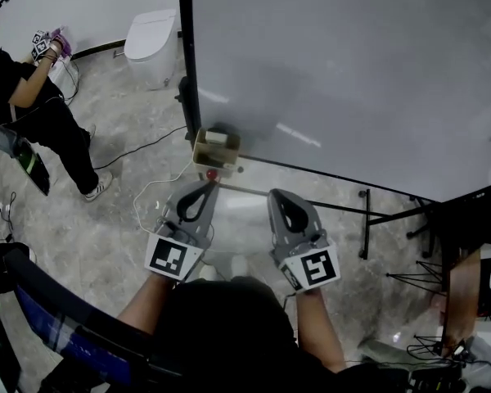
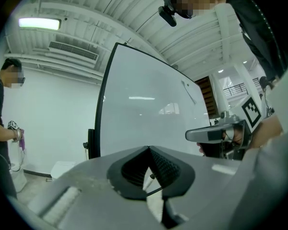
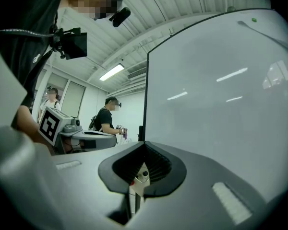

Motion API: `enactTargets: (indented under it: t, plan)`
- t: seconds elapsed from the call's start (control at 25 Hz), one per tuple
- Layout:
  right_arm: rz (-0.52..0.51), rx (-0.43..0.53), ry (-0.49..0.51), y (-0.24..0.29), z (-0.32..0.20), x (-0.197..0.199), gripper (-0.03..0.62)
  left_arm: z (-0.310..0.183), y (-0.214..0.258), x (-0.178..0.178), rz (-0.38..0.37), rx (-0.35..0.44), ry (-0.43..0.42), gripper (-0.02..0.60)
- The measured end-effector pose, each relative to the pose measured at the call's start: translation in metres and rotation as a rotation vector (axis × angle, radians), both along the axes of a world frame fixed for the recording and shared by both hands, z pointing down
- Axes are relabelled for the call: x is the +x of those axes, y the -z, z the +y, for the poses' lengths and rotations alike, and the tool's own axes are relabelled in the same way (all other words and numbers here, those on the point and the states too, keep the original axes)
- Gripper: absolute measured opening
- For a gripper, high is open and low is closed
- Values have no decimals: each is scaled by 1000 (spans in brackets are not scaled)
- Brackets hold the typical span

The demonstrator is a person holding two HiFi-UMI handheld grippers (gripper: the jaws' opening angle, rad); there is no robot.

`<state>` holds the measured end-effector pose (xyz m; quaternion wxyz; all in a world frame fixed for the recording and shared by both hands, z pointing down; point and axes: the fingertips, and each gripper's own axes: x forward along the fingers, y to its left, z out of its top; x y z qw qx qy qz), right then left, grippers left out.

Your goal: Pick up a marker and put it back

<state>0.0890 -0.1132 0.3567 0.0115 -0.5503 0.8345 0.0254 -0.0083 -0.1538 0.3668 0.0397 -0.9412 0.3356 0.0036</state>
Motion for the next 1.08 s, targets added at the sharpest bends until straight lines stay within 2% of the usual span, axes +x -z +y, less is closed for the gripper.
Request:
enactTargets:
  t: [0.4, 1.08]
  plan:
    - [-19, -1, -37, 5, 13, 4, 9, 5, 3, 2, 6, 5, -23, 5]
    - [-10, 17, -49, 16, 31, -11, 9, 22, 2, -18, 19, -6, -20, 5]
